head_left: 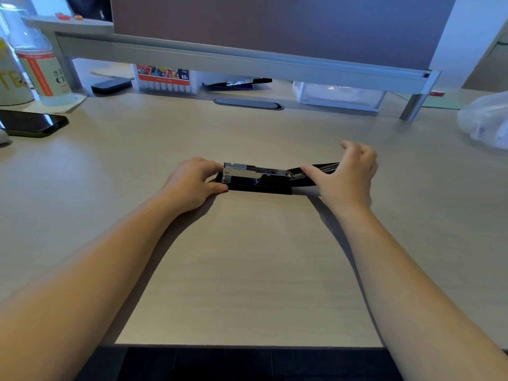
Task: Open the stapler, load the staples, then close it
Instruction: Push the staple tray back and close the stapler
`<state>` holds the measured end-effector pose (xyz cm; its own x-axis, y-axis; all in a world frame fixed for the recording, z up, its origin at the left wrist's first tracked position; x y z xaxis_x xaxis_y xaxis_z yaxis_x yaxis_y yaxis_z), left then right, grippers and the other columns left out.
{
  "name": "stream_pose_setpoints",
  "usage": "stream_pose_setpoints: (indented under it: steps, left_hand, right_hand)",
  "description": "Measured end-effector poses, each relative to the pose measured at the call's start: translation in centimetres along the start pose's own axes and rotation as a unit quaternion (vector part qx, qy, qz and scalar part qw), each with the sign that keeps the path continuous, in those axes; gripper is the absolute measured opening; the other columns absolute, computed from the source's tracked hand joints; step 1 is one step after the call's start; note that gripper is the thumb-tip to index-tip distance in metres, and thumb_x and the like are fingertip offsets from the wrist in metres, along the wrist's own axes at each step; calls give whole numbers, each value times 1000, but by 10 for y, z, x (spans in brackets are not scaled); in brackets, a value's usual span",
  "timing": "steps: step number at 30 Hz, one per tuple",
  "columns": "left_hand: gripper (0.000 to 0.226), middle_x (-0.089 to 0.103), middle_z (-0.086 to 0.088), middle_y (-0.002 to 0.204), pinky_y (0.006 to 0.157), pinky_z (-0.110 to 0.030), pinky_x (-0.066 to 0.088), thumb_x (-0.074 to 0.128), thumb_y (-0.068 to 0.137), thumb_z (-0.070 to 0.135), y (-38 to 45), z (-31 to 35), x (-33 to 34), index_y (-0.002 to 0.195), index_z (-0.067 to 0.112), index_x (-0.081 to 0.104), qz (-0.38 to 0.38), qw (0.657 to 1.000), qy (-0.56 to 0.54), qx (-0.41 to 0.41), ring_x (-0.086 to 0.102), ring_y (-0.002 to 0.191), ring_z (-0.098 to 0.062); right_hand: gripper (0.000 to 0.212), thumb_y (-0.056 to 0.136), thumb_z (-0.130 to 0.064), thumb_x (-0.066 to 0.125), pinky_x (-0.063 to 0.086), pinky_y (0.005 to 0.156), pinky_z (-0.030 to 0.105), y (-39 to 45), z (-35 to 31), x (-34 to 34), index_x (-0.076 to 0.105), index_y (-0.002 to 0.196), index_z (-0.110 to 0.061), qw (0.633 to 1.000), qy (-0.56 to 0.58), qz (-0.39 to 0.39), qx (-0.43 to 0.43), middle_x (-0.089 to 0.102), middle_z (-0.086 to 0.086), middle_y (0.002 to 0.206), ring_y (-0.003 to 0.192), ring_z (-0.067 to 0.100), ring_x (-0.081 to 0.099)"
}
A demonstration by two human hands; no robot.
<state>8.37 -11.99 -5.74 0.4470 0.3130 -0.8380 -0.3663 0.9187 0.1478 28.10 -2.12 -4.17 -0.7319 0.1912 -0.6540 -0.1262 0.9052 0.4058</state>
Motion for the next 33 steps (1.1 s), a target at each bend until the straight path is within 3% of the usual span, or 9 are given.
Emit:
stream_pose_setpoints:
  steps: [3, 7, 10, 13, 17, 18, 21, 24, 33]
  left_hand:
    - [36, 57, -14, 120, 93, -36, 36, 56, 82, 20, 0, 1, 0, 118, 18, 55, 2, 1000, -3, 1, 45, 114, -29]
    - [35, 57, -14, 120, 92, -36, 36, 57, 82, 19, 0, 0, 1, 117, 18, 56, 9, 1000, -4, 1, 45, 114, -29]
    - [35, 58, -15, 119, 94, -38, 37, 58, 81, 19, 0, 0, 1, 116, 18, 56, 14, 1000, -13, 1, 46, 113, -30]
    - [34, 58, -13, 118, 94, -41, 38, 58, 80, 20, 2, -1, 2, 115, 18, 57, 16, 1000, -15, -4, 46, 112, -30]
    - [36, 58, -11, 119, 93, -39, 38, 61, 79, 21, 4, -2, -1, 114, 19, 58, 1, 1000, -29, -11, 46, 113, -27]
    - [36, 57, -11, 120, 93, -38, 38, 61, 78, 21, 5, -2, -2, 114, 19, 58, -5, 999, -33, -10, 46, 113, -27]
    - [37, 56, -11, 119, 94, -39, 38, 62, 77, 21, 7, -3, -3, 113, 18, 58, -22, 999, -39, -5, 47, 112, -25]
    - [37, 56, -9, 119, 94, -39, 37, 61, 78, 23, 9, -6, -2, 114, 20, 58, -28, 999, -40, -3, 46, 112, -23]
    - [37, 56, -7, 119, 96, -42, 39, 61, 78, 26, 14, -11, 2, 114, 20, 57, -26, 999, -22, 5, 47, 112, -24]
  right_hand:
    - [75, 71, -23, 71, 28, 103, 30, 0, 1, 1, 26, 130, -10, 993, 104, 19, 46, 13, 15, 146, 131, 28, 21]
    - [84, 69, -11, 72, 30, 95, 21, 1, 2, 4, 17, 134, -13, 949, 274, 33, 154, 25, 12, 141, 123, 21, 35]
    - [73, 71, -6, 70, 39, 104, 38, 3, 3, 11, 26, 129, -9, 899, 390, 25, 200, 49, 8, 116, 113, 24, 47]
    - [44, 78, -7, 62, 52, 87, 41, 3, -7, 17, 41, 117, -5, 885, 434, -38, 163, 54, -2, 88, 100, 24, 57]
    - [36, 83, -13, 57, 46, 69, 9, 5, -27, 15, 45, 117, -8, 937, 336, -93, -6, 51, -10, 85, 85, 11, 51]
    - [35, 82, -13, 58, 45, 67, 9, 5, -32, 16, 47, 115, -9, 943, 311, -109, -42, 50, -12, 83, 85, 13, 50]
    - [43, 79, -11, 61, 42, 76, 25, 5, -44, 23, 49, 119, -17, 947, 251, -167, -114, 53, -5, 93, 92, 18, 48]
    - [54, 77, -10, 62, 39, 91, 29, 4, -51, 31, 44, 126, -23, 948, 177, -205, -166, 54, -2, 107, 102, 17, 48]
    - [45, 76, -20, 66, 42, 91, 39, -1, -52, 44, 50, 117, -12, 945, 46, -240, -216, 60, 13, 117, 108, 28, 51]
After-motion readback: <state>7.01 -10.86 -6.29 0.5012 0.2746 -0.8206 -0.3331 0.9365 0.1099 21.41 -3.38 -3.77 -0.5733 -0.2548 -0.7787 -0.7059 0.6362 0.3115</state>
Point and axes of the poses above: each hand's wrist, its own y-axis towards the middle knuckle, its own x-axis out of the palm, z = x × y, the point moved 2 cm from there along y, towards the middle knuckle
